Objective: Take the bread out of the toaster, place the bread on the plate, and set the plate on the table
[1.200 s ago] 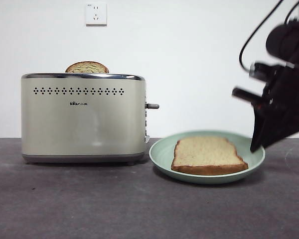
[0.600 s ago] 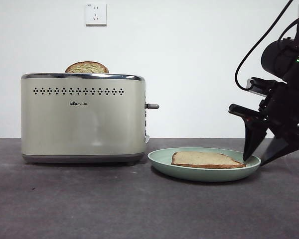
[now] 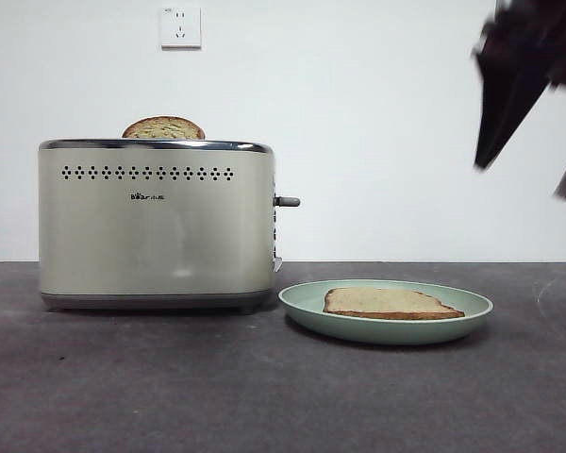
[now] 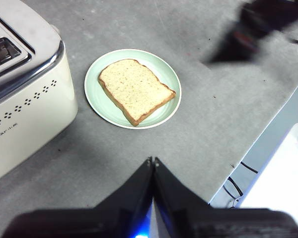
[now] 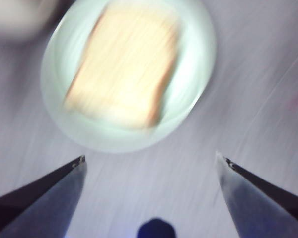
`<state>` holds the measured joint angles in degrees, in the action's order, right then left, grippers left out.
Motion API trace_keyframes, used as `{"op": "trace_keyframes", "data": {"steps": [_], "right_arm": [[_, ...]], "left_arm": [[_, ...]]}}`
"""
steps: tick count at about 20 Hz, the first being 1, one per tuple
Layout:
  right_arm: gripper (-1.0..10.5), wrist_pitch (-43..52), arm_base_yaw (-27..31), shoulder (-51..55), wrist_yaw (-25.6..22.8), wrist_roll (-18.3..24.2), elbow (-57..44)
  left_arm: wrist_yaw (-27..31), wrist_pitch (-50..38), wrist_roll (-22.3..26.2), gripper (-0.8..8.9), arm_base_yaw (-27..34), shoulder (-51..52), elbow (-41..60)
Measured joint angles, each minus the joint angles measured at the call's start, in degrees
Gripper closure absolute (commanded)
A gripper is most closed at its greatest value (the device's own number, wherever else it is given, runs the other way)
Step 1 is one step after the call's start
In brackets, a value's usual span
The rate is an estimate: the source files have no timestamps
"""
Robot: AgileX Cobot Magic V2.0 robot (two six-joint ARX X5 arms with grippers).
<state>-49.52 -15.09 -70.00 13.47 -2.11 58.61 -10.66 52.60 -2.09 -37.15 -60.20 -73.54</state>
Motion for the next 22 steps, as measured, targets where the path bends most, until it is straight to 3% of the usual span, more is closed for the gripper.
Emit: {"op": "trace_keyframes", "data": {"steps": [4,6,9,22], "right_arm": [[5.2,-9.81,-7.54,11.54,3.08,1.09,0.02],[6.6,-12.13,-10.91,16.52,3.48,1.05,0.02],[9.7,-14.34,-13.97,20.92,3.45,0.66,0.02],[9.5,-15.08,-14.51,22.10,2.58,0.39,0.00]], "left_arm": [[0.00,0.02,0.04,8.22,-0.02,0.00,0.00],[0.00,0.28,0.09,8.22,0.00,0.00,0.00],[0.00,0.90,0.13,8.22,-0.02,0.00,0.00],[0.00,1.20,0.13,8.21,-0.02,0.00,0.00]]}}
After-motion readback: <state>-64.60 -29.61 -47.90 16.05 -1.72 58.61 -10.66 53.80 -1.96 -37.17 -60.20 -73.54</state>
